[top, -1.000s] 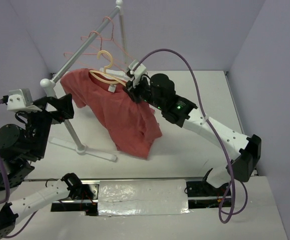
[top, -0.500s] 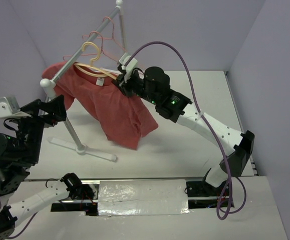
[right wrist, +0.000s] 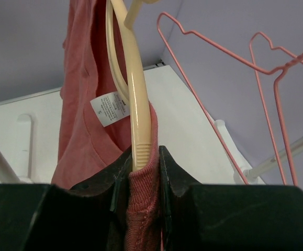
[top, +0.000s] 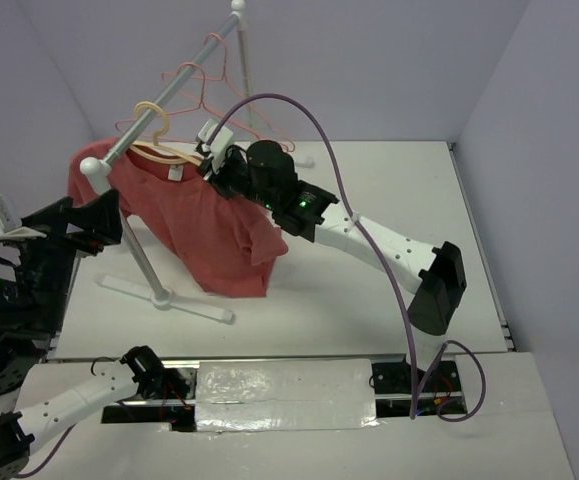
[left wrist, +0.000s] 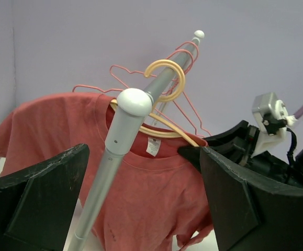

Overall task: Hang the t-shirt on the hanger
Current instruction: Place the hanger at the clothesline, then reset both arms

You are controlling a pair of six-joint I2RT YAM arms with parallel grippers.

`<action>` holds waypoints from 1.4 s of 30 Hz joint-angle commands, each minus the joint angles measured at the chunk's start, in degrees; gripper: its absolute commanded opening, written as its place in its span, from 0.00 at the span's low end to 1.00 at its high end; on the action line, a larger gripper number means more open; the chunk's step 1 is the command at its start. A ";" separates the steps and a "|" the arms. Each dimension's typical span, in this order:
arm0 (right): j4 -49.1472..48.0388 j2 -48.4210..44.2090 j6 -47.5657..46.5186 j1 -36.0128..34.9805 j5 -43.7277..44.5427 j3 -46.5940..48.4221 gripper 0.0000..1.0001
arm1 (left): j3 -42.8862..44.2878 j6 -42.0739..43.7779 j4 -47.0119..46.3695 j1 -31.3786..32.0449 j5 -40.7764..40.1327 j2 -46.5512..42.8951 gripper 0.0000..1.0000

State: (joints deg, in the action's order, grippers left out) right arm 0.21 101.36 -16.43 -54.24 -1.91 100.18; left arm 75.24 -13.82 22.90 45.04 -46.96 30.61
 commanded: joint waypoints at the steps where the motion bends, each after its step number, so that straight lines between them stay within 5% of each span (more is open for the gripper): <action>1: -10.04 -0.03 -1.24 -0.43 3.58 0.64 0.00 | -0.88 0.20 -0.83 -0.04 0.55 0.24 0.99; 8: -12.07 -0.55 -1.07 -0.43 4.36 -1.13 0.05 | -2.38 2.04 -0.66 -0.04 2.74 0.94 1.00; 9: -11.64 -0.73 -0.89 -0.43 5.24 -1.13 0.12 | -2.38 2.57 -0.40 -0.12 3.45 1.29 0.99; 10: -10.68 -0.99 -0.89 -0.43 6.12 -0.95 0.30 | -2.29 3.01 0.21 -0.04 4.67 2.34 1.00; 14: -7.16 -3.97 -0.54 -0.52 11.13 -2.00 0.58 | -3.34 6.35 2.07 -0.04 11.18 4.98 0.99; 17: -2.77 -10.98 -0.36 -0.43 10.18 -6.13 0.99 | -4.49 5.57 1.89 -0.04 13.81 6.56 0.99; 24: 5.74 -28.92 6.21 -0.43 14.30 -19.84 1.00 | -7.12 -0.32 -1.53 -0.04 21.21 10.51 0.99; 35: 18.41 -43.61 40.05 -0.43 27.83 -36.89 1.00 | -29.07 -2.88 -23.49 0.66 26.57 14.04 1.00; 39: 21.24 -48.44 48.58 -0.52 29.59 -44.17 1.00 | -32.79 -3.23 -24.31 5.13 23.77 11.14 0.99; 42: 16.60 -53.80 49.74 -0.52 31.79 -50.68 1.00 | -35.95 -5.94 -19.57 13.13 9.74 8.95 0.99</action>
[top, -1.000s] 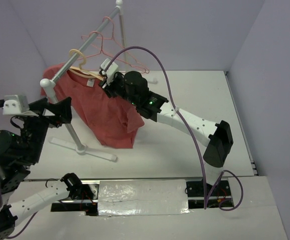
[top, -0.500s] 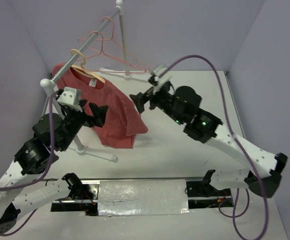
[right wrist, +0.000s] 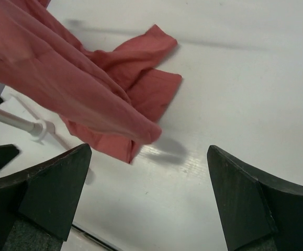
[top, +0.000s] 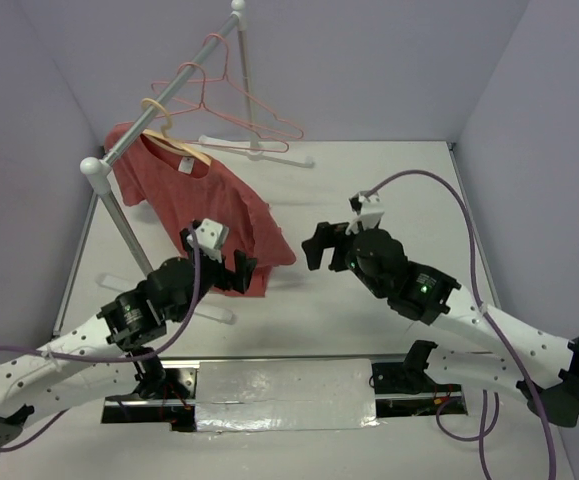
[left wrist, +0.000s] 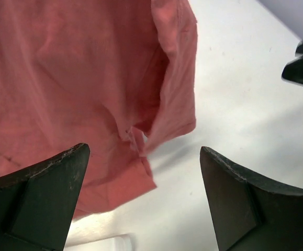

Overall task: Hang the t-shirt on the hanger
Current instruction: Reset both arms

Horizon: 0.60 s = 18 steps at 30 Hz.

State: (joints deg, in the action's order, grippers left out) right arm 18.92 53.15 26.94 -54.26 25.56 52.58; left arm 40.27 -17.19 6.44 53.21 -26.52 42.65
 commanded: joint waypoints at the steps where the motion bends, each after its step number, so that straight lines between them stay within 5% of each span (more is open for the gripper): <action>1: -3.61 -8.21 6.89 -0.58 4.58 -4.57 1.00 | -2.20 -4.41 -2.66 8.54 -19.09 -3.71 1.00; 8: -10.22 -15.26 4.70 -0.50 3.79 -10.74 1.00 | -6.70 -7.70 1.47 12.62 -40.08 -8.03 0.99; 12: -9.25 -13.17 4.18 -0.50 2.04 -9.60 1.00 | -5.29 -8.73 4.64 12.80 -41.15 -4.78 1.00; 18: -7.49 -11.57 3.91 -0.58 2.03 -7.93 1.00 | -8.89 -3.55 -1.95 12.80 -32.54 -9.59 1.00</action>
State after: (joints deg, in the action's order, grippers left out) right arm 12.16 41.76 30.83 -54.26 27.07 42.35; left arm 31.99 -22.72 9.10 65.73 -60.77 36.18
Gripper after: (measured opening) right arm 0.994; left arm 0.994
